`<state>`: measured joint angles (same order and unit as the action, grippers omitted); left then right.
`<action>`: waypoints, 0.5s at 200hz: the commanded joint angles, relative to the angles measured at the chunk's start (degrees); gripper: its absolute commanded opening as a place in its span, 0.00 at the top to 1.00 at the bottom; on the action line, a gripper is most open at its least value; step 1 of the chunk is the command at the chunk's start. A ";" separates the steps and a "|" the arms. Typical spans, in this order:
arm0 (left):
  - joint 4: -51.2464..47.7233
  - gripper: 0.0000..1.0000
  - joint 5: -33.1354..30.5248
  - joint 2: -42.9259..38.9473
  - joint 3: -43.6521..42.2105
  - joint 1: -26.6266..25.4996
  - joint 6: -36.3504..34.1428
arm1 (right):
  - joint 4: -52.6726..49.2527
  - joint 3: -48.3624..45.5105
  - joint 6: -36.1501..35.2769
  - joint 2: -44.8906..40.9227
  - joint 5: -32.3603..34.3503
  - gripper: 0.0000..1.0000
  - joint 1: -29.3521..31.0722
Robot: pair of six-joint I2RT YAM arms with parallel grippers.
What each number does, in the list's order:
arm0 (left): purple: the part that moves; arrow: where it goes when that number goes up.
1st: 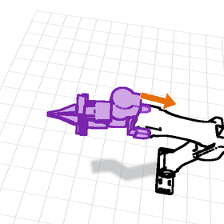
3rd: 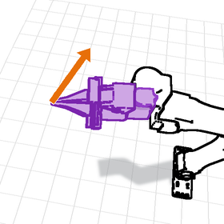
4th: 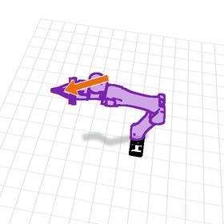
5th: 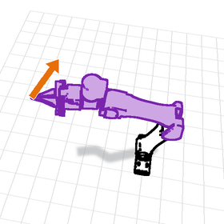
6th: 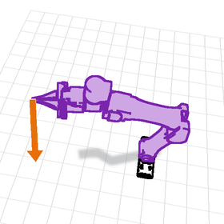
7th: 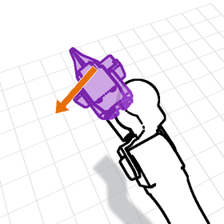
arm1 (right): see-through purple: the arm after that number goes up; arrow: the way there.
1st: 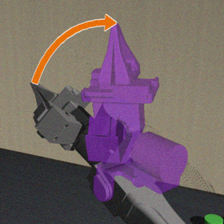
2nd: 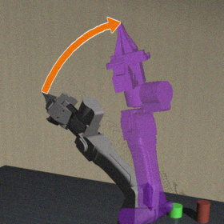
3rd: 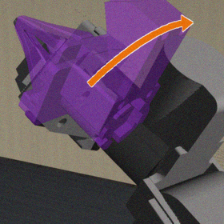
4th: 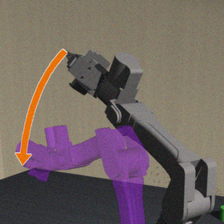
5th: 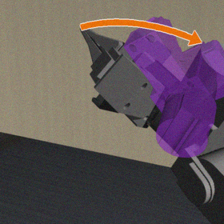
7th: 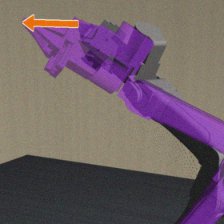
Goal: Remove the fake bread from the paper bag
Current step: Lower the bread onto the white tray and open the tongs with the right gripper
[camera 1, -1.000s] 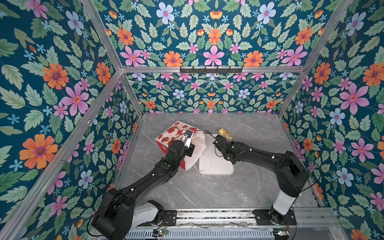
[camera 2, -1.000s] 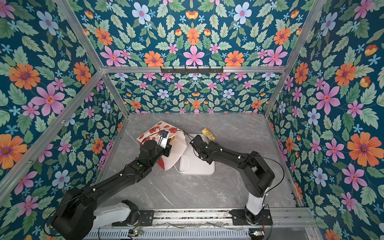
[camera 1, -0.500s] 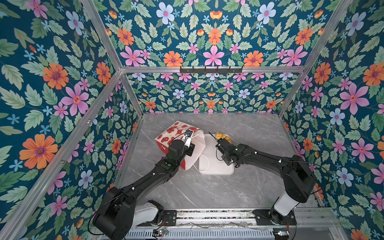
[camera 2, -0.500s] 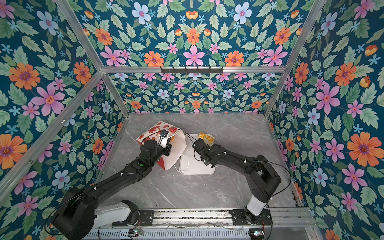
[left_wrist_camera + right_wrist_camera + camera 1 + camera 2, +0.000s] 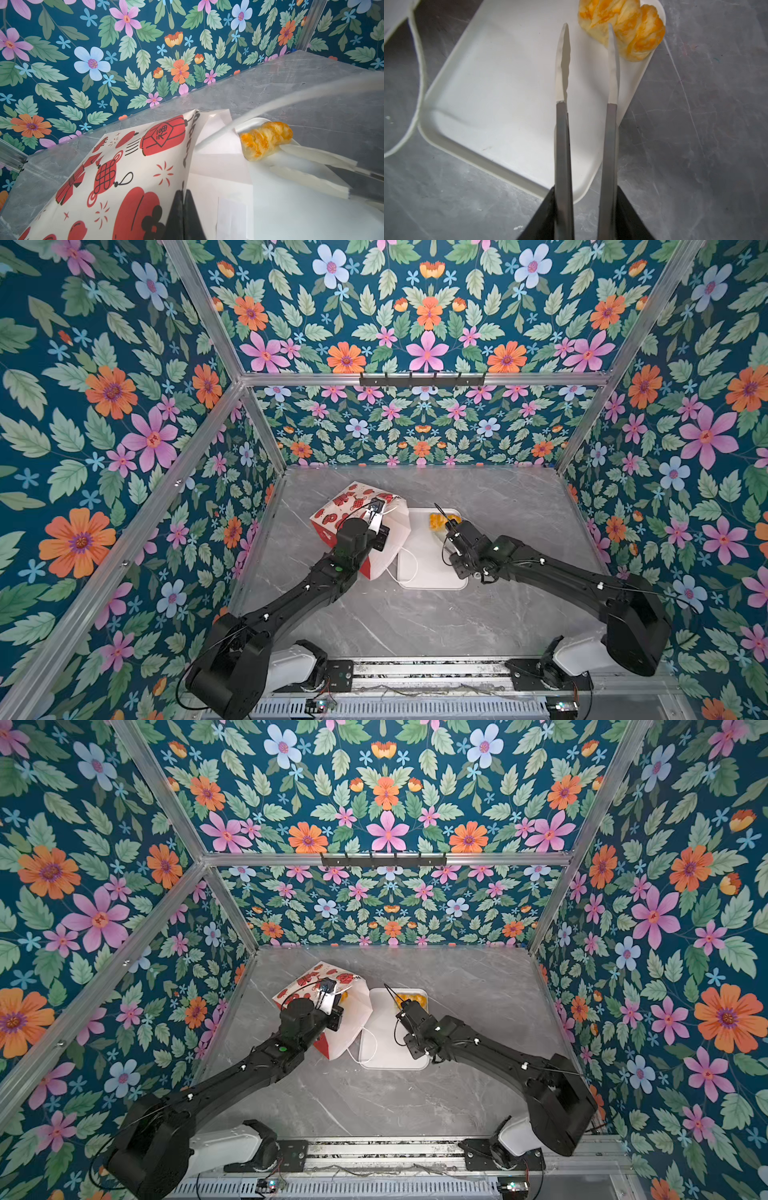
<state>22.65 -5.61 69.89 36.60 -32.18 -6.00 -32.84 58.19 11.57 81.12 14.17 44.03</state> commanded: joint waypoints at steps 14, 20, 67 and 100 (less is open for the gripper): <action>1.78 1.00 1.56 0.85 0.92 0.10 0.82 | 0.06 0.37 4.65 -8.04 -4.41 0.59 0.00; 1.70 1.00 1.77 1.08 1.09 0.10 0.82 | -0.32 0.75 5.00 -9.13 -6.64 0.59 0.05; 0.52 1.00 2.09 1.66 2.72 0.10 -0.64 | 0.01 2.75 3.16 -9.82 -9.75 0.59 7.17; -0.89 1.00 2.49 1.15 3.65 0.06 -2.91 | 5.75 2.59 -3.36 -4.72 -2.86 0.59 12.04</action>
<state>21.93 -4.08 71.55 39.53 -32.18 -6.70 -32.62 60.66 13.61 73.91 6.02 54.22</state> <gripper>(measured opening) 0.050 0.406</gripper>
